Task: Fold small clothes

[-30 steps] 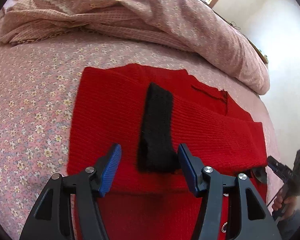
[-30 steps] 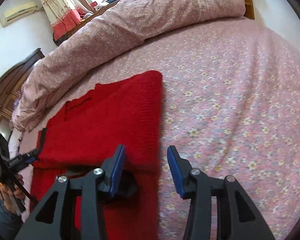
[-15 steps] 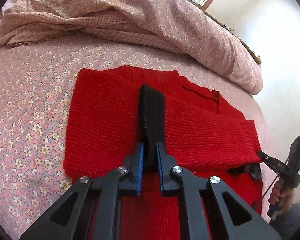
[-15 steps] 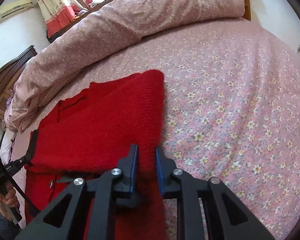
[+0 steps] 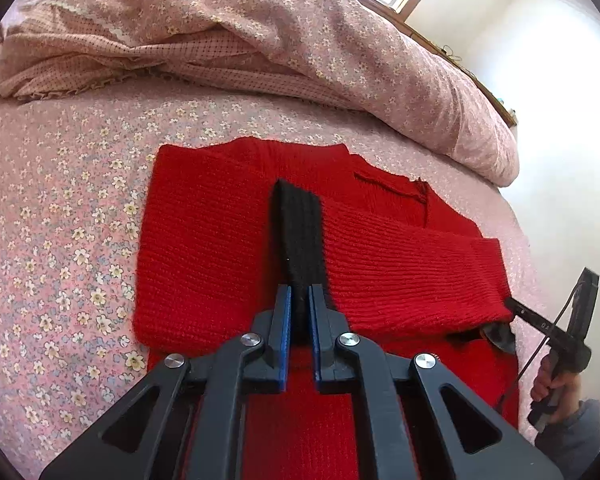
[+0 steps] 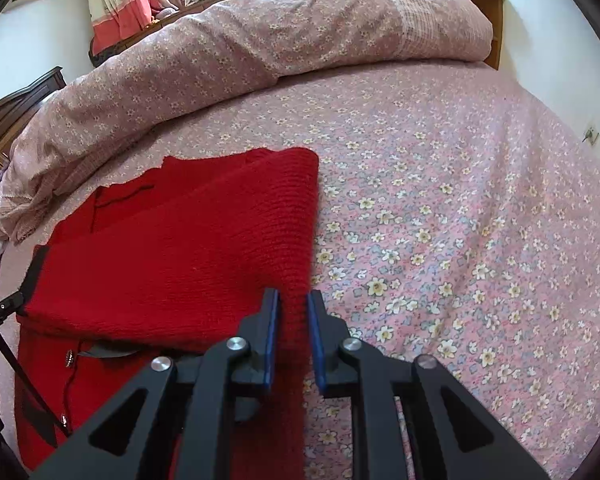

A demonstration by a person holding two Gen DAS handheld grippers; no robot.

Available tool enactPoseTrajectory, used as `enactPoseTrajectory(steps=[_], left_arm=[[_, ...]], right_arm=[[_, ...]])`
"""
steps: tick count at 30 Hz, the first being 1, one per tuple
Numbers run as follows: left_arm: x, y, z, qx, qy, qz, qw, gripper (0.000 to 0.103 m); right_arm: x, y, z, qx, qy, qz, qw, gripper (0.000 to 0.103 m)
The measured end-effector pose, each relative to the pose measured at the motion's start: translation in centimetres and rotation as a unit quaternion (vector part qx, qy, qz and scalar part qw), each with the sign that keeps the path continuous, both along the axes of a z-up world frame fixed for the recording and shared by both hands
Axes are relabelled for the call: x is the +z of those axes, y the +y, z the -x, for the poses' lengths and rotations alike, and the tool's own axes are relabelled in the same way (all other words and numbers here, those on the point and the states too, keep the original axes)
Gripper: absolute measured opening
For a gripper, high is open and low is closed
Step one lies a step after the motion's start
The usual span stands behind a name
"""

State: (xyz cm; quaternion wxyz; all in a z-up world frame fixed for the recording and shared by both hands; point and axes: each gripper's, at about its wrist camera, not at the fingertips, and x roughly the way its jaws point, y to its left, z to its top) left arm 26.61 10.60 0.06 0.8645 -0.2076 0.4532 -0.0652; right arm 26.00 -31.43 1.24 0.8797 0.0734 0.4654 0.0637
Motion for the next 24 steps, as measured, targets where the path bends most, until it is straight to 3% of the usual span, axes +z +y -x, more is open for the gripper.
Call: enactPoseTrajectory(steps=[4, 7, 9, 11, 16, 24], left_arm=[[0.0, -0.4, 0.0, 0.003, 0.006, -0.022, 0.9997, 0.003], [1.2, -0.7, 0.4, 0.026, 0.0, -0.095, 0.9952, 0.003], [2.5, -0.3, 1.0, 0.037, -0.023, -0.109, 0.993, 0.003], [3.3, 0.1, 1.5, 0.046, -0.039, -0.105, 0.9926, 0.004], [3.1, -0.5, 1.5, 0.03, -0.057, -0.092, 0.9936, 0.011], [0.0, -2.5, 0.0, -0.009, -0.016, -0.106, 0.9941, 0.011]], right_arm=[[0.4, 0.1, 0.1, 0.003, -0.006, 0.005, 1.0, 0.016], [1.2, -0.2, 0.3, -0.008, -0.023, 0.002, 1.0, 0.016], [2.2, -0.6, 0.7, -0.019, -0.045, -0.012, 0.999, 0.019], [3.3, -0.9, 1.0, -0.027, -0.073, -0.03, 0.997, 0.026], [4.9, 0.1, 1.6, 0.001, -0.115, -0.087, 0.99, 0.026], [2.5, 4.9, 1.2, 0.083, -0.059, -0.045, 0.994, 0.019]])
